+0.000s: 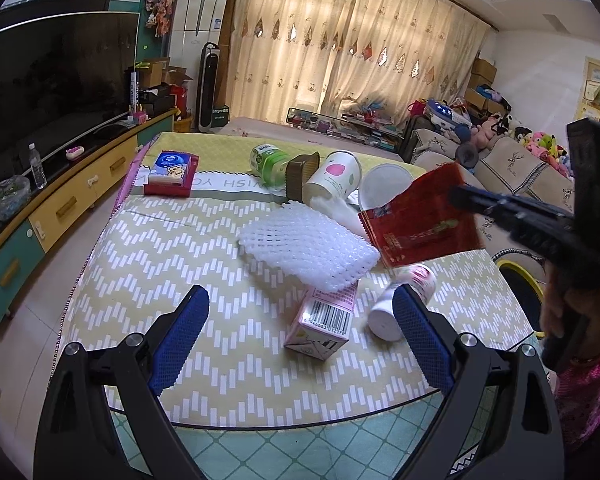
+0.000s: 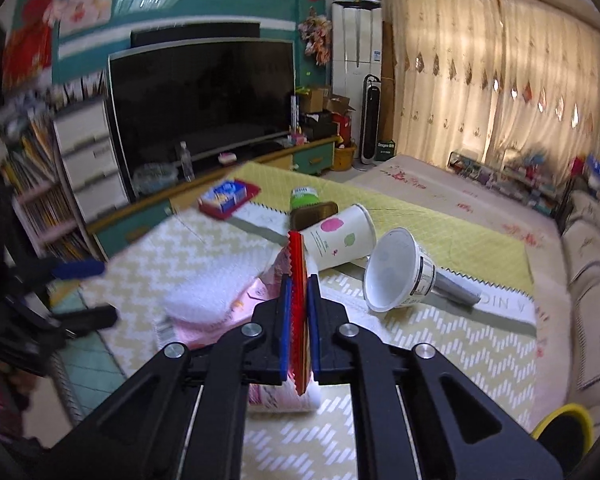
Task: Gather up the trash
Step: 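Carry the red wrapper with the right gripper into the bin and open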
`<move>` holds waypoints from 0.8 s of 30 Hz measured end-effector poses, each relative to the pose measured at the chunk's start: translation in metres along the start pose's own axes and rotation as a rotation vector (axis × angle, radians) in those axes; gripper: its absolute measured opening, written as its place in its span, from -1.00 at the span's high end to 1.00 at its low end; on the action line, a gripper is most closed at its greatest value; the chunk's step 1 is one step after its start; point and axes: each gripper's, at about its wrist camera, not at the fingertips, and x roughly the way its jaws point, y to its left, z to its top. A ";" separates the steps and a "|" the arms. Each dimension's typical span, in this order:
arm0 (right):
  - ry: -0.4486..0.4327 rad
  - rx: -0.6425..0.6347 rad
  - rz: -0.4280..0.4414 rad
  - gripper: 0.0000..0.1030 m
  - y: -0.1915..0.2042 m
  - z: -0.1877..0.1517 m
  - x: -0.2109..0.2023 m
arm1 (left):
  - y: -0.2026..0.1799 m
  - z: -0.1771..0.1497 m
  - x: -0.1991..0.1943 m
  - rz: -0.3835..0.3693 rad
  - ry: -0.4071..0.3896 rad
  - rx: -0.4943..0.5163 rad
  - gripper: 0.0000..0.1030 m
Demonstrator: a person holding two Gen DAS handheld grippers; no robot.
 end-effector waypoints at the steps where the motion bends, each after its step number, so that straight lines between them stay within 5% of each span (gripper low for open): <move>1: -0.010 0.021 0.010 0.86 -0.003 0.001 -0.005 | -0.001 0.000 0.000 -0.001 0.002 0.002 -0.78; 7: -0.088 0.091 -0.011 0.86 -0.019 0.008 -0.043 | -0.007 -0.001 -0.001 -0.010 0.000 0.016 -0.78; 13: -0.119 0.187 -0.144 0.86 -0.063 -0.009 -0.080 | -0.015 0.000 -0.002 -0.029 0.000 0.032 -0.78; 24: -0.070 0.513 -0.565 0.86 -0.189 -0.113 -0.146 | -0.053 -0.002 0.008 -0.120 0.026 0.108 -0.78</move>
